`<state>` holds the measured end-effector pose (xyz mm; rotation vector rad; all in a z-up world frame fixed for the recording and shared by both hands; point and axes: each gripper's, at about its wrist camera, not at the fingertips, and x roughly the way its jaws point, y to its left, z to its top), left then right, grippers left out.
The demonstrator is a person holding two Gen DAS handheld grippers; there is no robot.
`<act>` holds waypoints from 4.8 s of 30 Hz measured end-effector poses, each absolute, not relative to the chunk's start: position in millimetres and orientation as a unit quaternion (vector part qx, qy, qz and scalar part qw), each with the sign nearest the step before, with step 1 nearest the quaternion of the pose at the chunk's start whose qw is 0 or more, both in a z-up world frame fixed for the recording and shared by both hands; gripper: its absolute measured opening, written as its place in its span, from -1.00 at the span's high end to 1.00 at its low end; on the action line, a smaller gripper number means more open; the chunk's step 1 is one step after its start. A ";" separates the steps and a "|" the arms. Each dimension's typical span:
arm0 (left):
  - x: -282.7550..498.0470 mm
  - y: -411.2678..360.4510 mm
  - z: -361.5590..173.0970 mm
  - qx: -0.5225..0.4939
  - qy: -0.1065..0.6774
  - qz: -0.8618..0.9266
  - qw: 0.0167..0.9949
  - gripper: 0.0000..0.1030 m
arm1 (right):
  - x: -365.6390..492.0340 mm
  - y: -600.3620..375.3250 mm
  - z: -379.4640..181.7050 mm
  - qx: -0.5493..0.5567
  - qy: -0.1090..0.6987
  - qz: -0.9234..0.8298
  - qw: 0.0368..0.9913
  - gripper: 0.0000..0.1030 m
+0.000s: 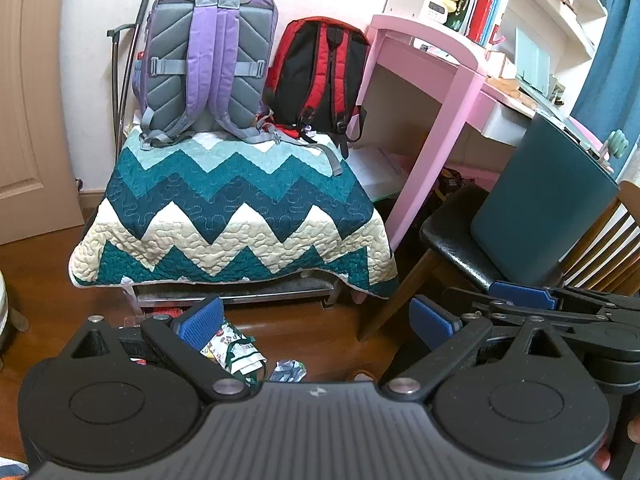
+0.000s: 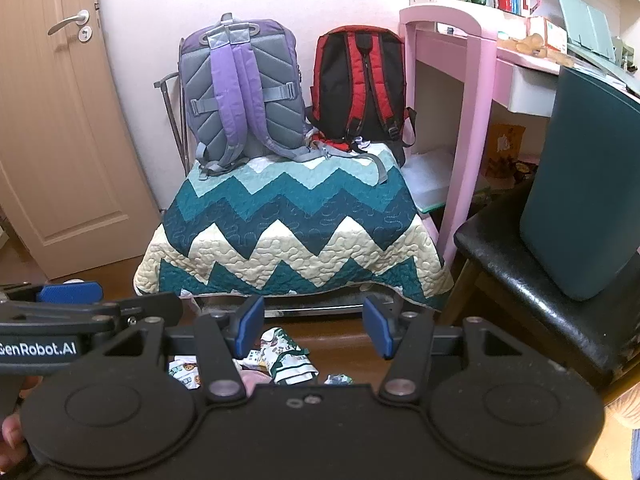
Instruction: Collect trash
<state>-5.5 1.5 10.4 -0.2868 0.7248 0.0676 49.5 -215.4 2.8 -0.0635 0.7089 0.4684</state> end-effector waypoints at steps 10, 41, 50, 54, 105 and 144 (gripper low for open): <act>-1.0 12.0 3.2 -0.153 0.365 0.042 0.917 -0.94 | 57.1 -206.3 -3.1 -0.030 0.358 0.233 0.904 -0.08; 87.0 89.9 -67.5 -0.192 0.430 0.094 0.877 -0.94 | 162.7 -156.4 -65.9 -0.046 0.441 0.252 0.860 -0.08; 142.3 172.3 -120.6 -0.164 0.469 0.134 0.858 -0.94 | 237.6 -109.3 -126.9 -0.083 0.448 0.297 0.839 -0.08; 161.9 202.8 -157.0 -0.151 0.505 0.136 0.839 -0.94 | 264.5 -90.7 -161.0 -0.087 0.467 0.305 0.826 -0.08; 347.6 154.2 -555.1 -0.193 0.693 0.127 0.683 -0.22 | 344.9 -124.3 -562.1 0.110 0.768 0.017 0.631 0.02; 241.3 72.9 -253.1 -0.192 0.551 0.060 0.810 0.61 | 292.4 -120.0 -227.0 -0.037 0.548 0.160 0.820 0.92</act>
